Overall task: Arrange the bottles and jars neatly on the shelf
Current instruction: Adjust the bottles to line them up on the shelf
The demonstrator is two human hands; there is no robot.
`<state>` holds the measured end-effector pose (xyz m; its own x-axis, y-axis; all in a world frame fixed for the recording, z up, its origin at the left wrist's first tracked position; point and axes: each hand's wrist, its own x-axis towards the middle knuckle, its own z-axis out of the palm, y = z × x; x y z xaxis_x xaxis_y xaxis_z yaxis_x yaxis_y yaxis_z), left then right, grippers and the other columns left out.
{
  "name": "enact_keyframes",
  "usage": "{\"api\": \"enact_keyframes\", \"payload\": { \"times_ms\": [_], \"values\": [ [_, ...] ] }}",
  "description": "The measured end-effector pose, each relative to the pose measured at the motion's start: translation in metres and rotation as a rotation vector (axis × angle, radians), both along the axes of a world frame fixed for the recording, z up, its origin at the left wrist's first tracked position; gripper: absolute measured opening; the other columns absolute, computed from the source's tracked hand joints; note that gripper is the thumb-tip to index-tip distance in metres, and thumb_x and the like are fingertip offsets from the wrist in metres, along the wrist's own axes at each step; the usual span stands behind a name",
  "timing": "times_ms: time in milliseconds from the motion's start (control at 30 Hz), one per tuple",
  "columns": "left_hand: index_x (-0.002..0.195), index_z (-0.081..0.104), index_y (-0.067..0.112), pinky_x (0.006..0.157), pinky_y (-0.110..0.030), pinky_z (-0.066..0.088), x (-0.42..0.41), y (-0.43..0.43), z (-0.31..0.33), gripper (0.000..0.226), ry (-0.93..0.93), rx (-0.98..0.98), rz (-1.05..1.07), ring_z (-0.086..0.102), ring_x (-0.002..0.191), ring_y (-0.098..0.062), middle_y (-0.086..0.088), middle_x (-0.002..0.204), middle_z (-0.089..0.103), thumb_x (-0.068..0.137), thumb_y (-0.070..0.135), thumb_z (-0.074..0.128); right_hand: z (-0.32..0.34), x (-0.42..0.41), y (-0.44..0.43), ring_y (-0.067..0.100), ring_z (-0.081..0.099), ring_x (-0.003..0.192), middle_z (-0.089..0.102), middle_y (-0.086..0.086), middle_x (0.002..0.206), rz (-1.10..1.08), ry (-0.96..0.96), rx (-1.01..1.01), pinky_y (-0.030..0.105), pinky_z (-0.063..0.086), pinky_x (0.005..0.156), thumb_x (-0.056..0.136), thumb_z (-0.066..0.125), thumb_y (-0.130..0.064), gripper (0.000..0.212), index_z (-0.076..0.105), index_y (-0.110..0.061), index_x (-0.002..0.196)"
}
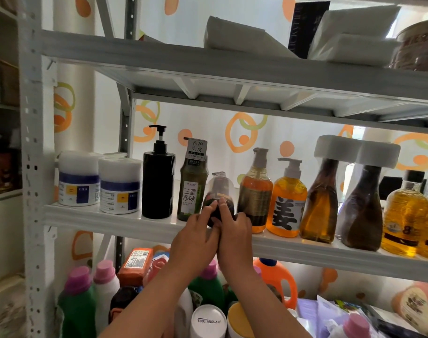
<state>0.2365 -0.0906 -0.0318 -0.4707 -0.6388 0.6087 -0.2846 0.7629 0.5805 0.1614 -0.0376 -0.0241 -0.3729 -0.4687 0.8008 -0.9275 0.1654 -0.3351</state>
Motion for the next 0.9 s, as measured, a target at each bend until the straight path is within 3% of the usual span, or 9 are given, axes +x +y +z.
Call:
{"api": "enact_keyframes", "payload": {
  "times_ms": [133, 300, 433, 500, 600, 667, 767, 833, 900],
  "values": [
    [0.136, 0.020, 0.049, 0.088, -0.031, 0.050, 0.001, -0.002, -0.004, 0.046, 0.011, -0.005, -0.023, 0.061, 0.107, -0.013, 0.006, 0.140, 0.045, 0.094, 0.042, 0.037, -0.002, 0.004, 0.002, 0.026, 0.055, 0.089, 0.059, 0.018, 0.095, 0.007, 0.011, -0.018, 0.021, 0.038, 0.066, 0.080, 0.070, -0.007, 0.049, 0.054, -0.014, 0.126],
    [0.135, 0.020, 0.048, 0.078, -0.019, 0.044, 0.001, -0.004, -0.009, 0.046, 0.026, -0.034, -0.038, 0.059, 0.107, -0.011, 0.009, 0.141, 0.042, 0.095, 0.038, 0.039, -0.005, 0.004, 0.005, 0.027, 0.060, 0.084, 0.062, 0.018, 0.092, 0.019, 0.051, -0.048, 0.026, 0.050, 0.064, 0.074, 0.075, -0.006, 0.049, 0.059, -0.012, 0.120],
    [0.133, 0.023, 0.048, 0.064, -0.002, 0.034, 0.003, -0.001, -0.017, 0.044, 0.025, -0.029, -0.071, 0.052, 0.086, 0.006, 0.012, 0.138, 0.043, 0.095, 0.034, 0.042, -0.015, 0.001, 0.008, 0.027, 0.064, 0.084, 0.066, 0.018, 0.095, 0.012, 0.094, -0.056, 0.028, 0.056, 0.062, 0.063, 0.083, -0.004, 0.060, 0.061, -0.009, 0.119],
    [0.133, 0.021, 0.048, 0.063, 0.001, 0.034, 0.005, 0.000, -0.022, 0.046, 0.019, -0.015, -0.090, 0.052, 0.087, 0.008, 0.012, 0.140, 0.044, 0.095, 0.034, 0.043, -0.022, 0.000, 0.009, 0.027, 0.065, 0.089, 0.066, 0.019, 0.101, -0.004, 0.102, -0.040, 0.030, 0.057, 0.065, 0.061, 0.084, -0.005, 0.066, 0.059, -0.010, 0.122],
    [0.134, 0.001, 0.058, 0.069, 0.001, 0.037, 0.009, 0.003, -0.026, 0.058, -0.051, -0.039, -0.099, 0.060, 0.104, -0.004, 0.007, 0.157, 0.017, 0.096, 0.037, 0.039, -0.031, -0.002, 0.011, 0.030, 0.065, 0.096, 0.066, 0.019, 0.106, -0.047, 0.148, -0.008, 0.034, 0.058, 0.070, 0.058, 0.086, -0.009, 0.068, 0.060, -0.011, 0.122],
    [0.118, -0.019, 0.071, 0.056, 0.005, 0.035, 0.013, 0.008, -0.027, 0.068, -0.103, -0.090, -0.104, 0.061, 0.101, -0.004, 0.008, 0.159, -0.003, 0.097, 0.038, 0.037, -0.036, -0.002, 0.012, 0.033, 0.064, 0.102, 0.065, 0.020, 0.111, -0.069, 0.168, 0.006, 0.036, 0.056, 0.076, 0.058, 0.086, -0.012, 0.063, 0.064, -0.011, 0.117],
    [0.114, -0.027, 0.070, 0.050, 0.001, 0.036, 0.013, 0.010, -0.029, 0.073, -0.091, -0.037, -0.136, 0.058, 0.081, 0.001, 0.004, 0.153, 0.029, 0.098, 0.035, 0.035, -0.040, -0.001, 0.012, 0.035, 0.062, 0.107, 0.063, 0.020, 0.118, -0.059, 0.120, -0.004, 0.037, 0.053, 0.081, 0.060, 0.086, -0.015, 0.059, 0.064, -0.011, 0.115],
    [0.133, -0.011, 0.056, 0.054, -0.001, 0.040, 0.009, 0.011, -0.027, 0.063, -0.012, 0.065, -0.152, 0.060, 0.079, 0.000, 0.000, 0.143, 0.046, 0.098, 0.032, 0.035, -0.035, -0.001, 0.010, 0.036, 0.060, 0.110, 0.061, 0.021, 0.122, -0.014, 0.060, -0.066, 0.040, 0.051, 0.084, 0.067, 0.081, -0.012, 0.059, 0.059, -0.011, 0.122],
    [0.138, 0.007, 0.046, 0.060, -0.004, 0.043, 0.005, 0.010, -0.022, 0.054, 0.078, 0.153, -0.151, 0.058, 0.083, 0.001, -0.004, 0.140, 0.049, 0.098, 0.027, 0.038, -0.027, -0.001, 0.009, 0.037, 0.055, 0.116, 0.056, 0.022, 0.129, 0.038, 0.009, -0.104, 0.041, 0.047, 0.091, 0.080, 0.070, -0.009, 0.055, 0.051, -0.011, 0.131]
  ]
}}
